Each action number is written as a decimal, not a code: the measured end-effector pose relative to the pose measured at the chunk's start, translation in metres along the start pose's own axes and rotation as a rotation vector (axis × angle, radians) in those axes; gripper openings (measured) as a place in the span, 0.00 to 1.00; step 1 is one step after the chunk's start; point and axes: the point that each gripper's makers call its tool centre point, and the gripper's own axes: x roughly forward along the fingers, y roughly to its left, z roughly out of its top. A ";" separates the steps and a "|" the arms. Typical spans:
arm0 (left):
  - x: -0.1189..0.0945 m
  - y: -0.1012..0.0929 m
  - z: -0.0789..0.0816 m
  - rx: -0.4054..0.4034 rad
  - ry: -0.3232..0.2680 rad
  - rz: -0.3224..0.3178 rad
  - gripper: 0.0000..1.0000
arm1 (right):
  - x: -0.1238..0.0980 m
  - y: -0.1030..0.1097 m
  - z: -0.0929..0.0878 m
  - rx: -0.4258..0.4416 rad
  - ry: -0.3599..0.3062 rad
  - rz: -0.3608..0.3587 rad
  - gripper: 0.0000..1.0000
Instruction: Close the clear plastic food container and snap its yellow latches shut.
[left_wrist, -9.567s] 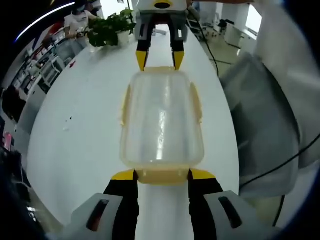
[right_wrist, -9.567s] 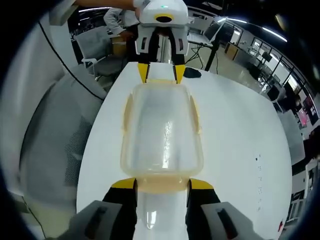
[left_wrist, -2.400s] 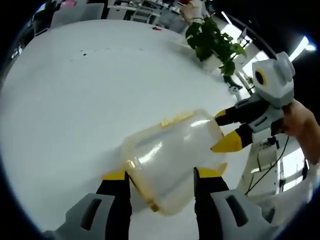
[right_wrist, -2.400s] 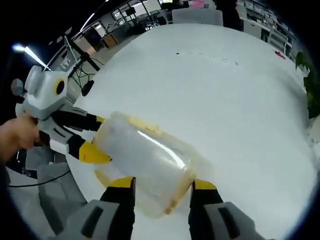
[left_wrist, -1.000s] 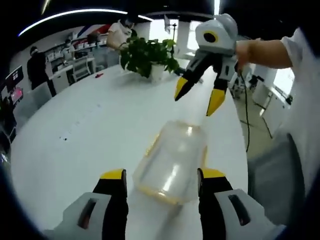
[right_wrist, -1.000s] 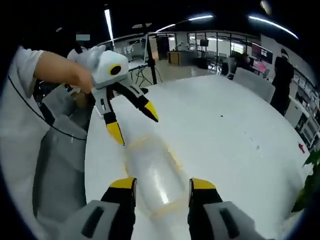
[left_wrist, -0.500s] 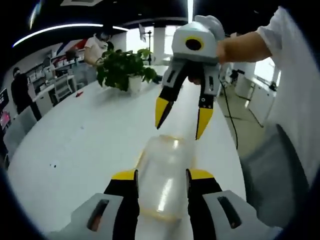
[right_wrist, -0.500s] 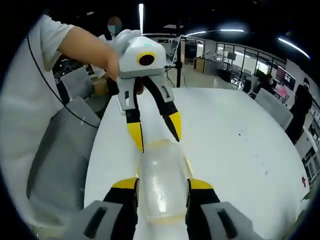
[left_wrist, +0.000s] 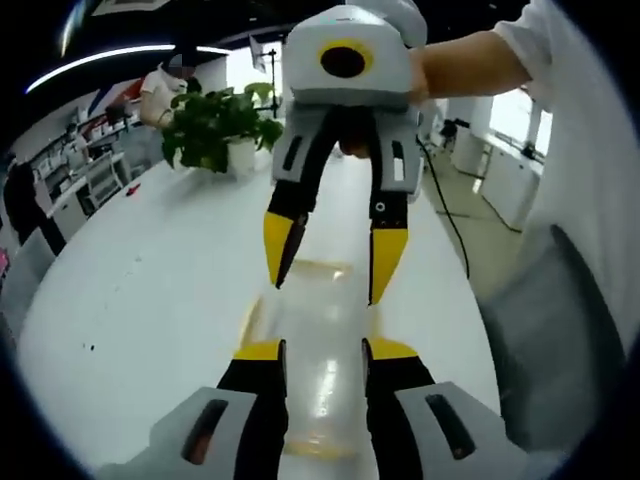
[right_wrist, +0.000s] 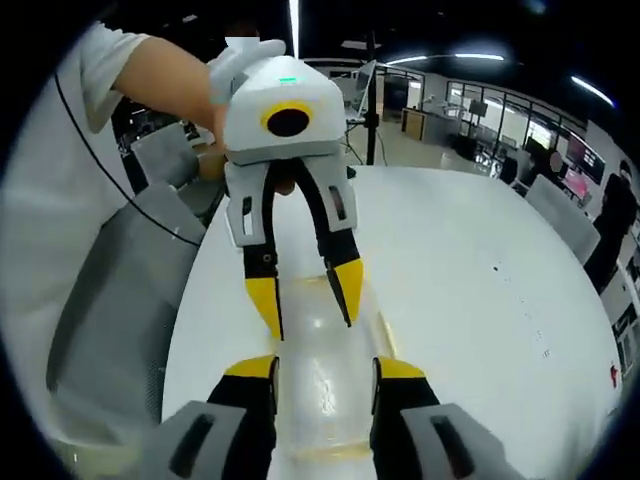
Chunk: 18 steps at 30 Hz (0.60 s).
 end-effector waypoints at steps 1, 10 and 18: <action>0.001 0.002 -0.002 0.003 0.008 0.005 0.26 | 0.002 -0.001 -0.002 -0.005 0.008 0.002 0.33; 0.006 -0.004 -0.001 0.010 0.003 0.001 0.26 | 0.013 -0.014 -0.004 0.011 0.014 0.007 0.32; 0.013 -0.015 -0.004 0.060 0.022 -0.013 0.23 | 0.019 -0.028 -0.006 -0.039 0.050 -0.008 0.26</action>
